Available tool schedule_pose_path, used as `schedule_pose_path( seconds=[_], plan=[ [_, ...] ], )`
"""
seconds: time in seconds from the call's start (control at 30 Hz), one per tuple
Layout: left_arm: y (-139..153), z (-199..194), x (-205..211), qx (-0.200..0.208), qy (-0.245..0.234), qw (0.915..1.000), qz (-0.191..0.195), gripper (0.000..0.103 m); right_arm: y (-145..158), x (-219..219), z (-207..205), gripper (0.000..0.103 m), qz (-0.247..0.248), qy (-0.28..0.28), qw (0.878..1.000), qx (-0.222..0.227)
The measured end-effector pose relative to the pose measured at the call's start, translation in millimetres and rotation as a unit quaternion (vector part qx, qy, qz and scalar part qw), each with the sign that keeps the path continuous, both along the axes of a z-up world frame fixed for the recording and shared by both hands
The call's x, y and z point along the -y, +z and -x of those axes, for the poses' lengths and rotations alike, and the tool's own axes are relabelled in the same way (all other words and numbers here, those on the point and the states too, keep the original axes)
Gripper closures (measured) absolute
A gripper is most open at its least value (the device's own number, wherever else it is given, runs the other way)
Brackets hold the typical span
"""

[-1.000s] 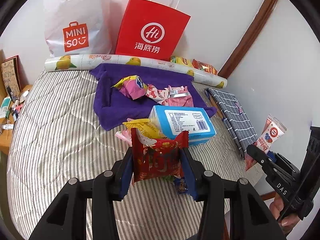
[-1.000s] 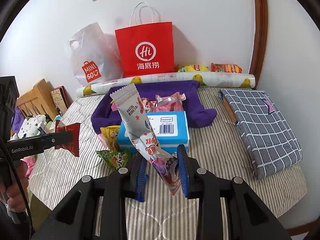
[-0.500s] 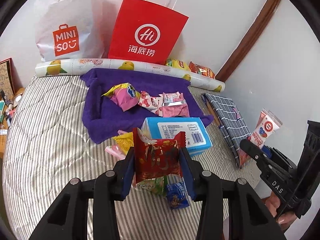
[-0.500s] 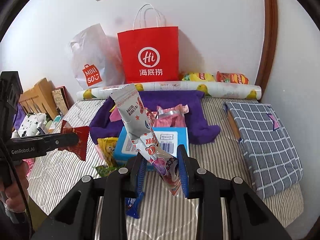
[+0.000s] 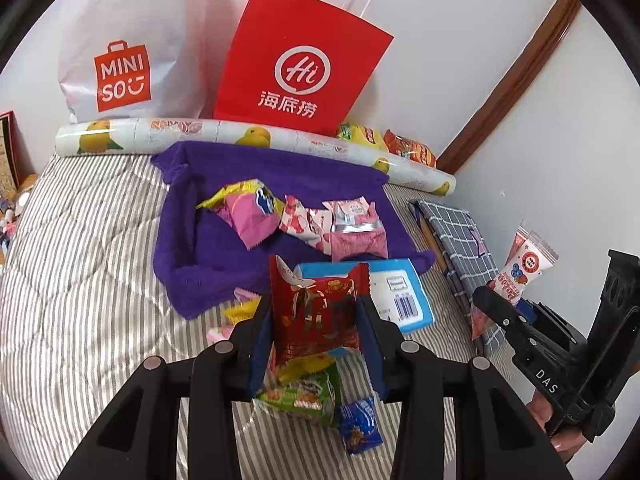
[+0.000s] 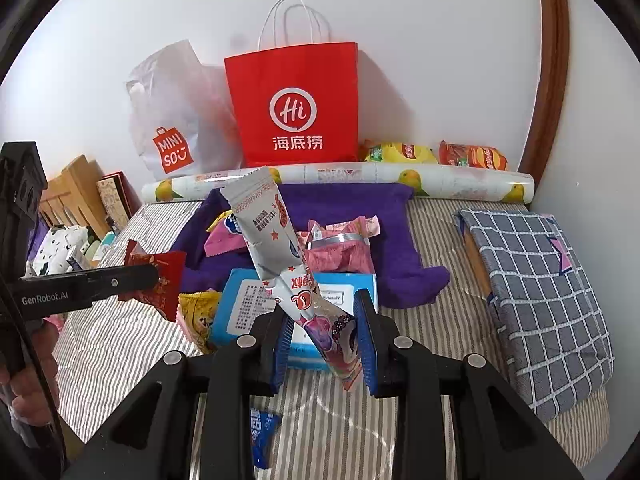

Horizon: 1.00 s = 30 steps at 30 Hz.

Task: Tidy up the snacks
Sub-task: 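Carry the red chip bag and stick packet over the purple towel with both tools, then lower and release the red chip bag with the left tool while the right tool releases the stick packet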

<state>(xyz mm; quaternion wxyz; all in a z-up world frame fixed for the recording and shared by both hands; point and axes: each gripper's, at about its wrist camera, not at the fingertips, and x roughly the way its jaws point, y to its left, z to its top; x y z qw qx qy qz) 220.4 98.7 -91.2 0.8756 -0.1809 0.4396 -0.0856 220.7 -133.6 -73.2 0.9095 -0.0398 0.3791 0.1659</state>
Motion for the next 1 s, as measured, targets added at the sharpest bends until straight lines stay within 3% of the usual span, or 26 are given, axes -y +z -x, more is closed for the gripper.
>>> schedule_pose_path(
  seconds=[0.53,1.0],
  plan=[
    [4.9,-47.7,-33.7,0.008,0.032,0.9990,-0.032,0.065,-1.4,5.7,-79.2,0.073,0.000,-0.015,1.000,0.005],
    [-40.8,-84.9,-39.5,-0.030,0.039,0.9982,-0.034,0.065,-44.2,12.8,-150.6,0.073,0.010,-0.033,0.999,-0.031]
  ],
)
